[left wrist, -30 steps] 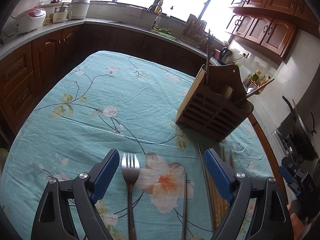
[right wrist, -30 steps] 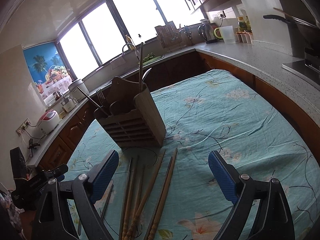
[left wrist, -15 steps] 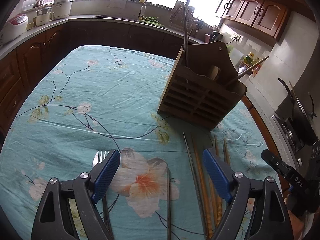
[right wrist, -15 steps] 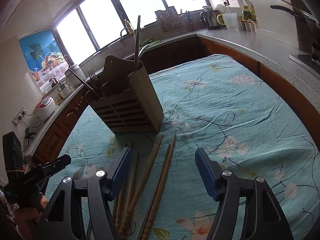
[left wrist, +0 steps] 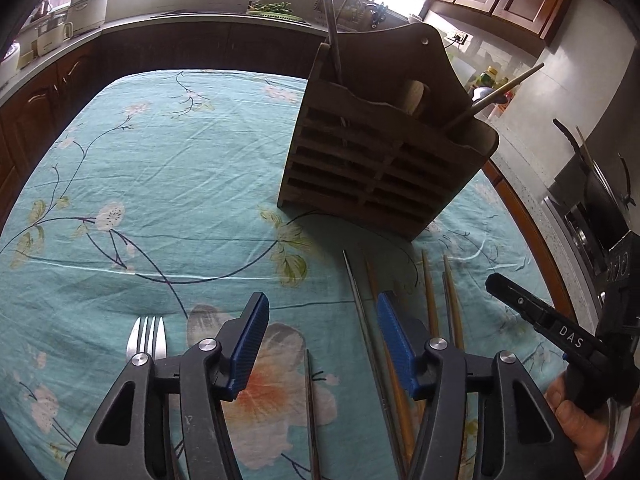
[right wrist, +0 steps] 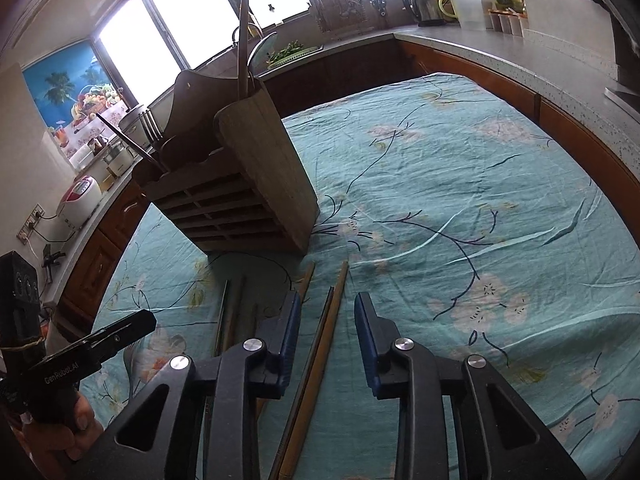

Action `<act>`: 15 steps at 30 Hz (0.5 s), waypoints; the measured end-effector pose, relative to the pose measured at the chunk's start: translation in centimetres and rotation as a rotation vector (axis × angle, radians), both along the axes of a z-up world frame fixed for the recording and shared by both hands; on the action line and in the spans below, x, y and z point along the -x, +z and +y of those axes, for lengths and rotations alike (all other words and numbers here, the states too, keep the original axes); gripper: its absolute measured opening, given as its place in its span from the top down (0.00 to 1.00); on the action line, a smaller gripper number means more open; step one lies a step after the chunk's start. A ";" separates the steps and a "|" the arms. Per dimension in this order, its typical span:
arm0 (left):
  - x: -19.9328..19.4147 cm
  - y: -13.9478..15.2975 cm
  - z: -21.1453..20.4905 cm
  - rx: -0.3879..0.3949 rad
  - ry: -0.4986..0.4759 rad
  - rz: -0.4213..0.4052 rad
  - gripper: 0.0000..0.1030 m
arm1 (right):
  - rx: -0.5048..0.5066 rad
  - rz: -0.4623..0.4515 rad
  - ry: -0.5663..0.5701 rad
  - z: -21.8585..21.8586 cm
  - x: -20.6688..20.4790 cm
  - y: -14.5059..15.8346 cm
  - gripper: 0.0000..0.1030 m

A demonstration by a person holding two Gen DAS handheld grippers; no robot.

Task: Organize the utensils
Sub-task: 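Grasp another steel chopstick with the left tool while the right grasps a wooden one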

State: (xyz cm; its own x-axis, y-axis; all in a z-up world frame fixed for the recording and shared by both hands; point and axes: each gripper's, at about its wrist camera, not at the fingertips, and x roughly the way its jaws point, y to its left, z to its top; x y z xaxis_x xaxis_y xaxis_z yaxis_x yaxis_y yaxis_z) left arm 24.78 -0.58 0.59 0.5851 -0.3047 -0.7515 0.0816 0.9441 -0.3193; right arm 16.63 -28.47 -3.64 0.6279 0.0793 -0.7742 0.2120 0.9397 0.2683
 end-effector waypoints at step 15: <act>-5.4 -3.5 -4.1 -0.065 -0.096 0.074 0.71 | 0.030 0.077 0.008 -0.4 -3.7 -2.7 0.85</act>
